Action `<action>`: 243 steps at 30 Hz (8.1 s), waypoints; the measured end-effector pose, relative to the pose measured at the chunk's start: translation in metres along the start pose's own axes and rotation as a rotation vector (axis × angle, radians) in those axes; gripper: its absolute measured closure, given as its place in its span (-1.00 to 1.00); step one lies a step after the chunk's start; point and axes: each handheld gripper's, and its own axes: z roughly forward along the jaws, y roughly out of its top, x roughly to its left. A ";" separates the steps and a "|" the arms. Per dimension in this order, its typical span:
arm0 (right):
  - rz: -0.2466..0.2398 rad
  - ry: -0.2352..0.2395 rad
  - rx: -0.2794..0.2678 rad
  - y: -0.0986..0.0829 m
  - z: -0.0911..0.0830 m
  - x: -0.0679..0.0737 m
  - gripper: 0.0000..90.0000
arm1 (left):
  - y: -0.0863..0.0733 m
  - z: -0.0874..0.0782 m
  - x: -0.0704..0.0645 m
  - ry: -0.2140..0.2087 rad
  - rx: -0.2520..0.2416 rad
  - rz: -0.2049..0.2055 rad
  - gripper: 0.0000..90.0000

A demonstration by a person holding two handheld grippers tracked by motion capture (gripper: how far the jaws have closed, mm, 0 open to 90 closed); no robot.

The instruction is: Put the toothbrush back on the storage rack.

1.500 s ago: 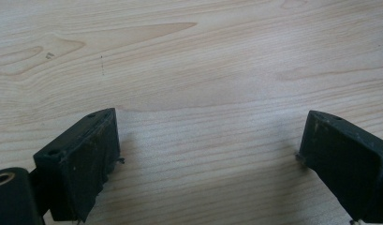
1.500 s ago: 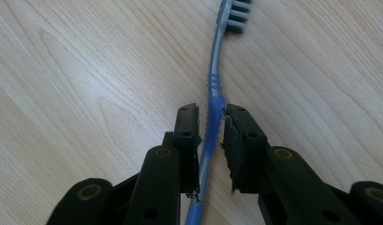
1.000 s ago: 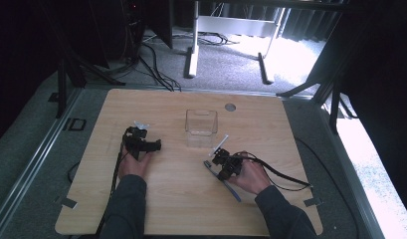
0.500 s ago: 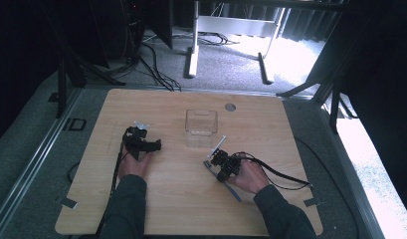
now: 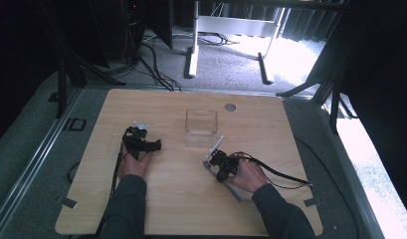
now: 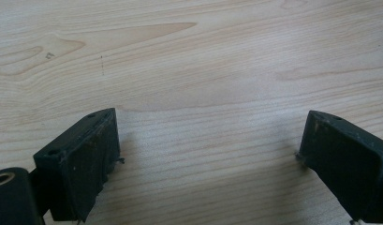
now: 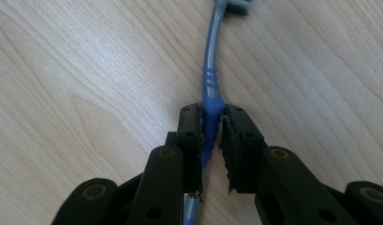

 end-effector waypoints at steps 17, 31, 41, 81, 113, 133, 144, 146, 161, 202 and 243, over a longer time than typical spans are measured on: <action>-0.005 0.010 -0.019 0.000 -0.003 0.000 0.81 | 0.000 0.000 0.000 0.000 0.000 0.000 -0.88; 0.049 0.081 -0.131 -0.003 -0.028 -0.009 0.81 | 0.000 0.000 0.000 0.000 0.000 0.000 -0.88; 0.078 0.092 -0.205 -0.005 -0.040 -0.016 0.81 | 0.000 0.000 0.000 -0.001 0.000 0.000 -0.88; 0.168 0.100 -0.456 -0.008 -0.076 -0.030 0.81 | 0.000 0.000 0.000 0.000 0.000 0.000 -0.88; 0.255 0.088 -0.629 -0.010 -0.093 -0.043 0.81 | 0.000 0.000 0.000 -0.001 0.001 0.000 -0.88; 0.293 0.067 -0.717 -0.009 -0.099 -0.050 0.81 | 0.000 0.000 0.000 0.000 0.001 0.000 -0.88; 0.322 0.056 -0.780 -0.010 -0.103 -0.053 0.81 | 0.000 0.000 0.000 -0.001 0.001 0.000 -0.88; 0.326 0.055 -0.792 -0.011 -0.104 -0.054 0.81 | 0.000 0.000 0.000 0.000 0.001 0.000 -0.88; 0.368 0.042 -0.882 -0.013 -0.111 -0.057 0.81 | 0.000 0.000 0.000 0.000 0.001 0.000 -0.88; 0.431 0.024 -1.045 -0.001 -0.115 -0.066 0.81 | 0.000 0.000 0.000 0.000 0.000 0.001 -0.88; 0.462 -0.002 -1.165 0.013 -0.110 -0.076 0.81 | 0.000 0.000 0.000 -0.001 0.000 0.000 -0.88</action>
